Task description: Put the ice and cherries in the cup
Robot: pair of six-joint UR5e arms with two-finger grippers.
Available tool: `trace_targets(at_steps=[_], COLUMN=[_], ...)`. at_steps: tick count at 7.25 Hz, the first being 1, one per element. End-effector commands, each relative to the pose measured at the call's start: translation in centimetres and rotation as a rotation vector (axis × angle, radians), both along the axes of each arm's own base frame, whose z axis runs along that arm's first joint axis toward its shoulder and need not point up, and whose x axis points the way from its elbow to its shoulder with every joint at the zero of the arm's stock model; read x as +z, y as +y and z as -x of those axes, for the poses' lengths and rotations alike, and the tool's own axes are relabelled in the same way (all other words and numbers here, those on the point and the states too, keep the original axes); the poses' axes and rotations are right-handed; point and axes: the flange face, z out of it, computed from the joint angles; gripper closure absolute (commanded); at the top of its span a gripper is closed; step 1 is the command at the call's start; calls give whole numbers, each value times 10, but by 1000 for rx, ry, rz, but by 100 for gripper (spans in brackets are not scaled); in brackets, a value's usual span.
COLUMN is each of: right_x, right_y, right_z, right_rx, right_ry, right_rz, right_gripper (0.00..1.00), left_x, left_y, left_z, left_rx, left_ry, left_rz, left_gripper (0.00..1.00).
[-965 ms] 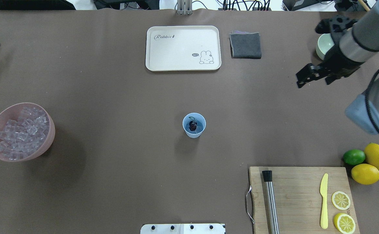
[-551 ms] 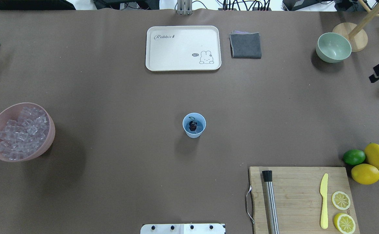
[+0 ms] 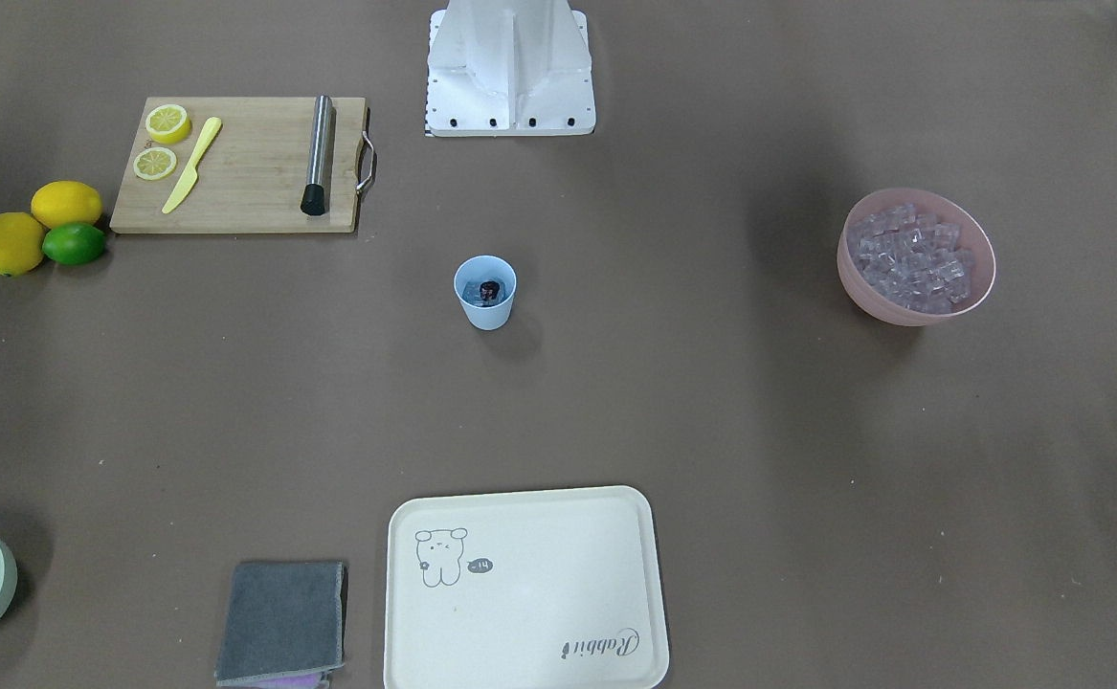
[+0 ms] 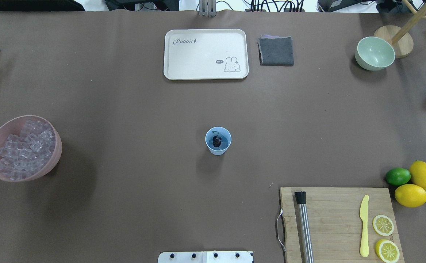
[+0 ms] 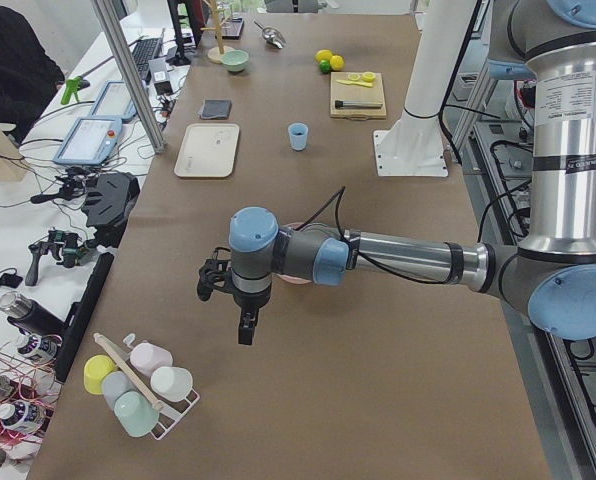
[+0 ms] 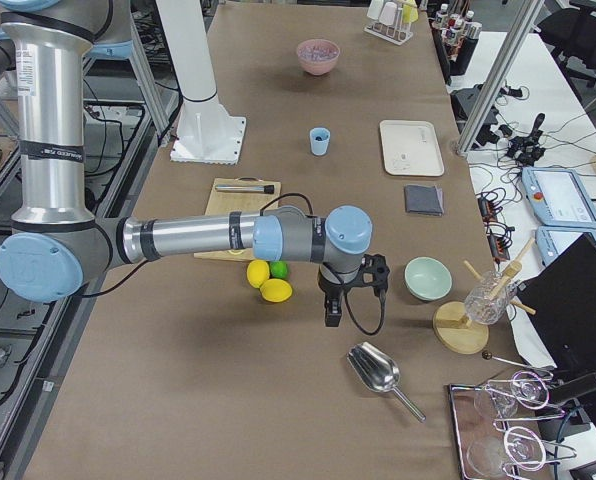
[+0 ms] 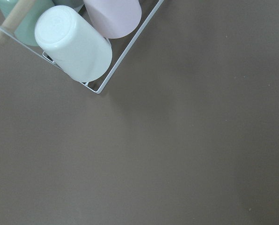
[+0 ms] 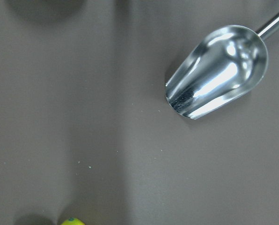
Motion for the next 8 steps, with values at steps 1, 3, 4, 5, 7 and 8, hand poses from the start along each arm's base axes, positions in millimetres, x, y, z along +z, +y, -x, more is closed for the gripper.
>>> trace_targets(at_steps=[1,3,4,5,7,8], right_x=[20,18,18,16,15,15], right_y=[22,22,20,18,17,17], right_z=[-23,-24,-24,-24,-24,-24], right_rx=[27,35,36,36,37,37], right_ry=[-1,2,2,2,2,2], right_rz=[18,19,17,13,11,11], right_gripper=[0,0,0,0,0,0], left_x=[1,14,16,17,17,17], left_y=[1,16,25,26,26,25], left_z=[0,-2,6,8,11,11], left_rx=[-1,7,-10,-16,-20,-21], left_ry=[0,47,49,49,47,47], left_rz=[3,37,40,43,42,42], left_gripper=[2,2,2,2,2,2])
